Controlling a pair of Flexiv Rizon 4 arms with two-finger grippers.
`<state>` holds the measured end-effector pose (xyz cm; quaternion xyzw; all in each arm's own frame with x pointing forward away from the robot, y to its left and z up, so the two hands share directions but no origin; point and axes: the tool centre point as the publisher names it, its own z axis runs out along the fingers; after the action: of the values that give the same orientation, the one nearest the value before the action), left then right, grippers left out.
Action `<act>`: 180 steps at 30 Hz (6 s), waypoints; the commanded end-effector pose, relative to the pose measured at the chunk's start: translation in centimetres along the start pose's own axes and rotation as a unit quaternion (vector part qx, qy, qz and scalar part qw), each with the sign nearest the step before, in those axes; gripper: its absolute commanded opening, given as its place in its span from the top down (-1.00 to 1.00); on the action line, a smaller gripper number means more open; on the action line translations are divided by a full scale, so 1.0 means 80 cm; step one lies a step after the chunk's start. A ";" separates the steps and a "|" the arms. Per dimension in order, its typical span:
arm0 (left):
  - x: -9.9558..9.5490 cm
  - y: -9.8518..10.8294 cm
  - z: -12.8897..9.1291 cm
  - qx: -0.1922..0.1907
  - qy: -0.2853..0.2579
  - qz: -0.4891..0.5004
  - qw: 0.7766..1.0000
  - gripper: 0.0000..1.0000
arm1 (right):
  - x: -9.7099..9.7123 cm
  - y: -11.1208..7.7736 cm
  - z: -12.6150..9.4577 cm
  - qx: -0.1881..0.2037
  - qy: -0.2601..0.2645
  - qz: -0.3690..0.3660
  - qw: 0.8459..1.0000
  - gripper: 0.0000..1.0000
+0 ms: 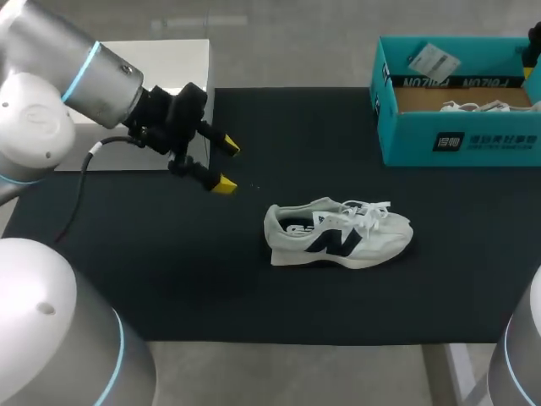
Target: Take the shoe out of the shoebox, open the shoe tongue, remove and reinsert the insole, then place the shoe into the shoebox
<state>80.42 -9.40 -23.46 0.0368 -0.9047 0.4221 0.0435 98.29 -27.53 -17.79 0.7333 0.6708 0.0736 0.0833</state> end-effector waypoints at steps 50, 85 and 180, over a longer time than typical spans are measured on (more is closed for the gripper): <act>-0.018 0.126 0.158 0.100 0.008 0.005 0.995 -1.00 | 0.000 0.000 0.000 0.000 0.000 0.000 1.000 -1.00; -0.034 0.118 0.227 0.099 0.056 0.054 0.992 -1.00 | 0.000 0.000 0.000 0.000 0.000 0.000 1.000 -1.00; -0.033 0.118 0.237 0.088 0.065 0.065 0.992 1.00 | 0.363 -0.220 0.059 0.081 -0.035 0.147 0.985 -1.00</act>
<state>81.02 -17.70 -42.99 -0.0459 -0.8594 0.5042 0.0711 83.68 0.25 -25.20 0.8301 0.5562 0.0321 0.0215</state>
